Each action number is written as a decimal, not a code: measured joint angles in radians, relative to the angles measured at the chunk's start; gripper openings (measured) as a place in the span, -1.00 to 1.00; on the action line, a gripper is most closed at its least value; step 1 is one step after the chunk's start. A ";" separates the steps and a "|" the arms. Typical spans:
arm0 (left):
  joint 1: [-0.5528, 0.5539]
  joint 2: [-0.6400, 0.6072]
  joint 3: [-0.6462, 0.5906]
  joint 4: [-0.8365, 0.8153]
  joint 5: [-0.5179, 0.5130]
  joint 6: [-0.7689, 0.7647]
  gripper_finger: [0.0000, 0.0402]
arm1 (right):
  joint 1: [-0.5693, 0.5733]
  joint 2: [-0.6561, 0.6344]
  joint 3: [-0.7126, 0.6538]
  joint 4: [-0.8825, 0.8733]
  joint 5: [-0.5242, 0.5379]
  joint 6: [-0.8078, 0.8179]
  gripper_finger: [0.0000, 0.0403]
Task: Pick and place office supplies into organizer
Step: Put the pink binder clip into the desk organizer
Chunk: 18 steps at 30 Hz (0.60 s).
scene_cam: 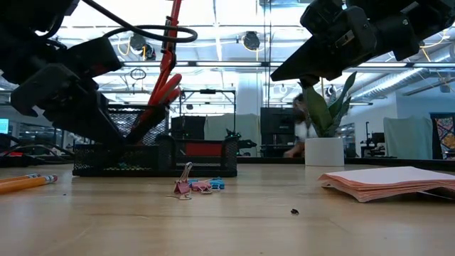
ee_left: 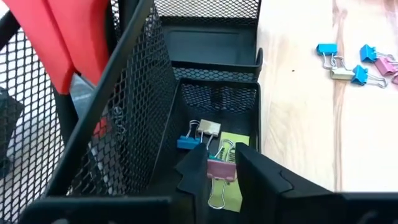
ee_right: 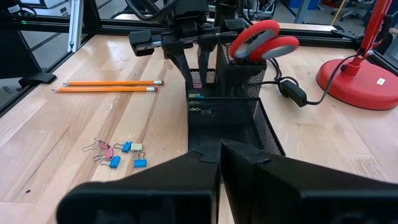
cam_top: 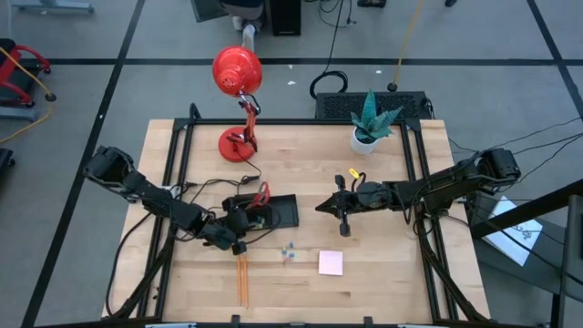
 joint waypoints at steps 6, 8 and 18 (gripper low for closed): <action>0.000 0.000 0.000 0.003 -0.004 0.011 -0.40 | 0.000 0.000 0.001 0.000 0.000 0.000 -0.98; 0.000 -0.001 0.000 0.008 -0.004 0.025 -0.40 | 0.000 0.000 0.001 0.000 0.000 0.000 -0.98; -0.001 -0.066 0.099 -0.007 0.017 0.234 -0.43 | 0.000 0.000 0.001 0.001 0.000 0.000 -0.98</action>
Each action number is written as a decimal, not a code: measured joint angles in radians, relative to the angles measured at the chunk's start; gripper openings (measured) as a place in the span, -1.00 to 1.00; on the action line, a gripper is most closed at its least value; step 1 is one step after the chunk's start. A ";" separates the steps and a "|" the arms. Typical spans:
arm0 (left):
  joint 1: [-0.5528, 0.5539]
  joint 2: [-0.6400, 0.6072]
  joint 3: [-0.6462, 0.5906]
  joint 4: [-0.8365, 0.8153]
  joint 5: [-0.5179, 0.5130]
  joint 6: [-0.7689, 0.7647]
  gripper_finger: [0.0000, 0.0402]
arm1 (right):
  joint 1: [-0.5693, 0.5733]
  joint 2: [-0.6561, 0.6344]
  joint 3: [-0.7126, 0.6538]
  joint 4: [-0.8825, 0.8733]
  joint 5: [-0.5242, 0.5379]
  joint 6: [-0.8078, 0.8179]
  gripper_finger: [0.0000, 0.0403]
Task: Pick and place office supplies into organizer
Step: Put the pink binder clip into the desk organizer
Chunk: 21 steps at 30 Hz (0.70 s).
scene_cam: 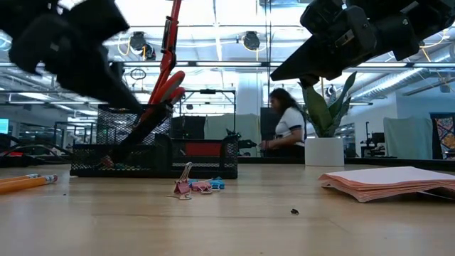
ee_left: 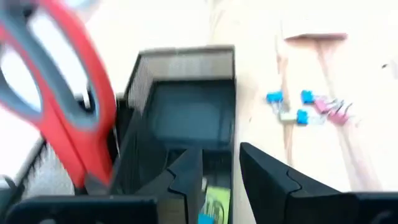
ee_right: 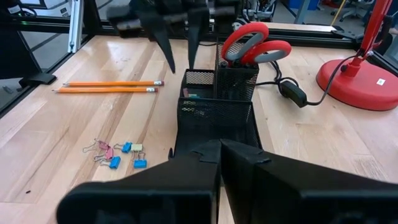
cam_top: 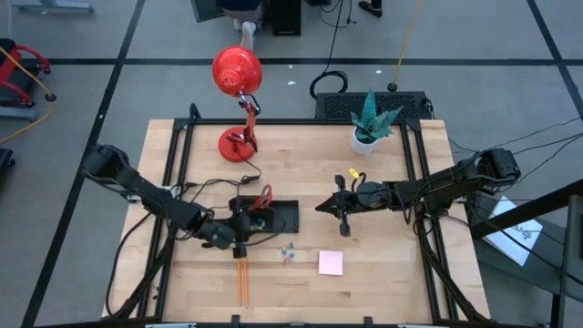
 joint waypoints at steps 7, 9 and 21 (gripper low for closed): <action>-0.003 -0.010 0.169 -0.083 0.121 0.119 -0.44 | 0.000 0.000 0.000 0.001 0.000 0.000 -0.98; -0.004 0.019 0.214 -0.073 0.173 0.130 -0.44 | 0.000 0.000 0.000 0.004 0.000 0.000 -0.98; -0.054 0.331 0.264 0.058 0.323 0.090 -0.43 | 0.000 0.000 0.000 0.007 0.000 0.004 -0.98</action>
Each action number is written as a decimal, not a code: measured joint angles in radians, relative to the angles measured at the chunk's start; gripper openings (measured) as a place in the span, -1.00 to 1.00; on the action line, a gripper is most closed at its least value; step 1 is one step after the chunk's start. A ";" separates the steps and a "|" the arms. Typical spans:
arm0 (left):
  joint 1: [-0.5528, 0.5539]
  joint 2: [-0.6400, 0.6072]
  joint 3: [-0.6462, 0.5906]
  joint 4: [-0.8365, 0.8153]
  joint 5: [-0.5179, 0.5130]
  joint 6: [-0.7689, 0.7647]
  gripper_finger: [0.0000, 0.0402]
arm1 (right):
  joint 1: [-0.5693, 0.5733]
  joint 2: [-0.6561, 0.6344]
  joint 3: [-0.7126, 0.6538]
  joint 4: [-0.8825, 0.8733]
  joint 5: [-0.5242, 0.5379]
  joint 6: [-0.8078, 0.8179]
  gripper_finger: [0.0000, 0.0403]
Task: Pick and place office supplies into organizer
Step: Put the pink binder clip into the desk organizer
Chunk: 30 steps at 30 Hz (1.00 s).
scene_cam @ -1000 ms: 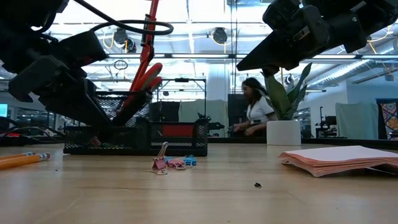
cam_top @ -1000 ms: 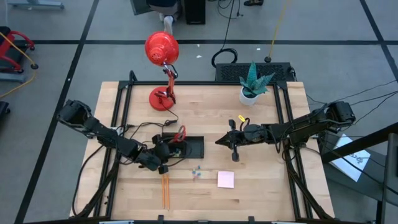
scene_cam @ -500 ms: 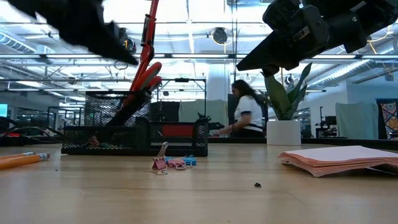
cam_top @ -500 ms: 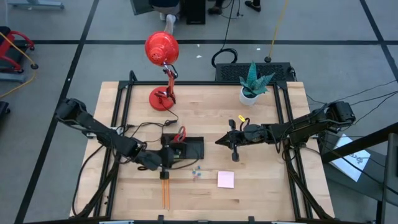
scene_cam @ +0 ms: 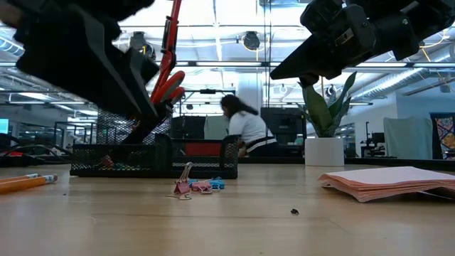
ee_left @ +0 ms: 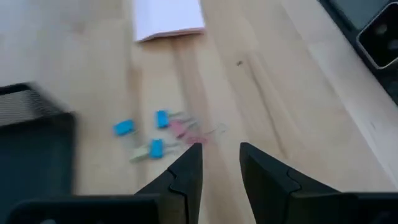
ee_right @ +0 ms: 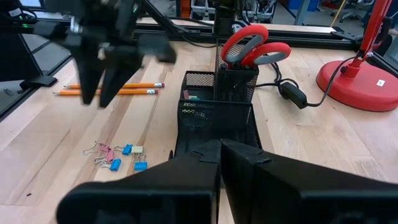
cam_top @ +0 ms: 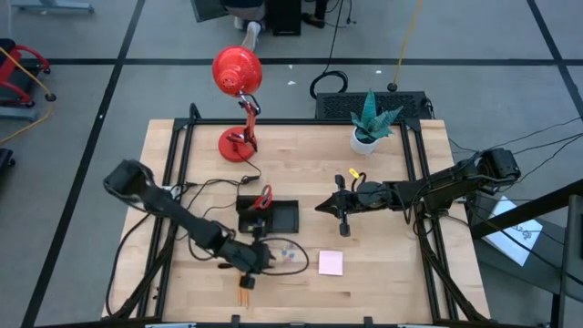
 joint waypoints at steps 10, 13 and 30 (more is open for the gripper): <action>0.008 0.081 0.000 0.082 0.023 -0.015 -0.23 | 0.000 0.000 0.000 0.001 0.000 0.003 -0.98; 0.019 0.080 0.001 0.087 0.017 -0.014 -0.07 | 0.000 0.000 0.000 0.000 0.000 0.002 -0.98; 0.069 0.130 0.000 0.178 0.093 0.033 -0.17 | 0.000 0.000 0.000 0.000 0.000 0.000 -0.98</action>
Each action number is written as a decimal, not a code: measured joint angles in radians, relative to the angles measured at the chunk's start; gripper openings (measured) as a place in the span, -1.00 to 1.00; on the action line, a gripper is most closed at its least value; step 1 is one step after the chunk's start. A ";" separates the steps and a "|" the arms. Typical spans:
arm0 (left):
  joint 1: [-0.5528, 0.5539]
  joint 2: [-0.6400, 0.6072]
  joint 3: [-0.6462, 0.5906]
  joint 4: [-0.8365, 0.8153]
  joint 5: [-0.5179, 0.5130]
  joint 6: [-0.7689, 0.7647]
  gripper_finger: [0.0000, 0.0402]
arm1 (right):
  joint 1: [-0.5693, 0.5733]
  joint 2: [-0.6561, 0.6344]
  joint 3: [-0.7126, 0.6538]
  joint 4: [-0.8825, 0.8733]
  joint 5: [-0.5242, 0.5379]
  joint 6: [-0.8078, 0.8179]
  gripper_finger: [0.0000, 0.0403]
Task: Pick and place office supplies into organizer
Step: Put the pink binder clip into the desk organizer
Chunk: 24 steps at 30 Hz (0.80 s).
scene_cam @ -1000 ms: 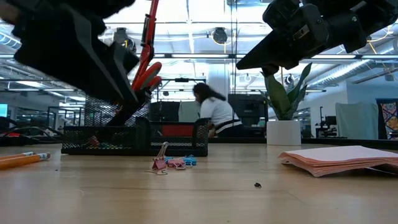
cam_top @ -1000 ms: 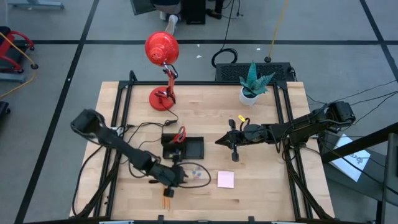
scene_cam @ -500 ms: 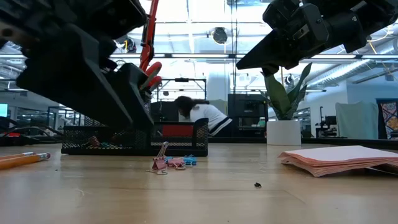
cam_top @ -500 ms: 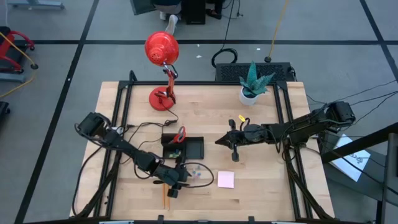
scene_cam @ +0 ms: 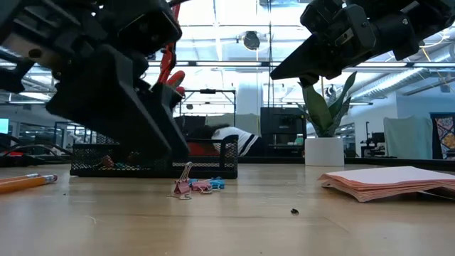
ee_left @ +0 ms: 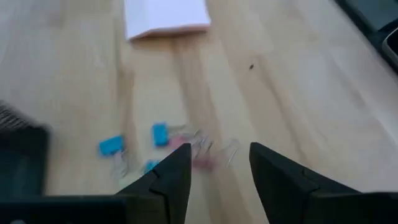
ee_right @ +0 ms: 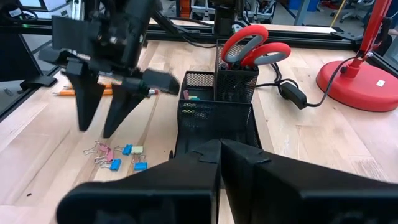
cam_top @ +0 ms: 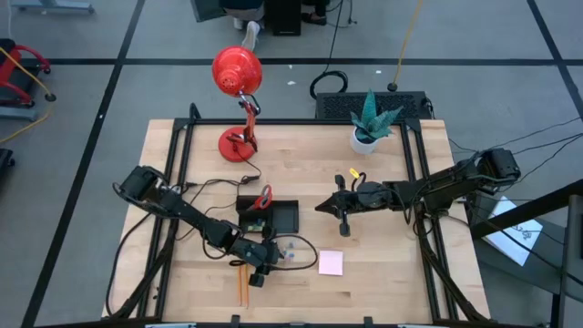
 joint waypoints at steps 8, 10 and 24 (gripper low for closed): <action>0.006 0.079 0.001 0.061 0.009 -0.003 -0.19 | 0.000 0.000 -0.001 0.000 0.000 0.000 -0.98; 0.006 0.091 0.001 0.069 0.006 -0.003 -0.19 | 0.000 0.000 -0.001 0.000 0.000 0.000 -0.98; 0.015 0.122 0.003 0.111 0.006 -0.021 -0.19 | 0.000 0.000 -0.001 0.000 0.000 0.000 -0.98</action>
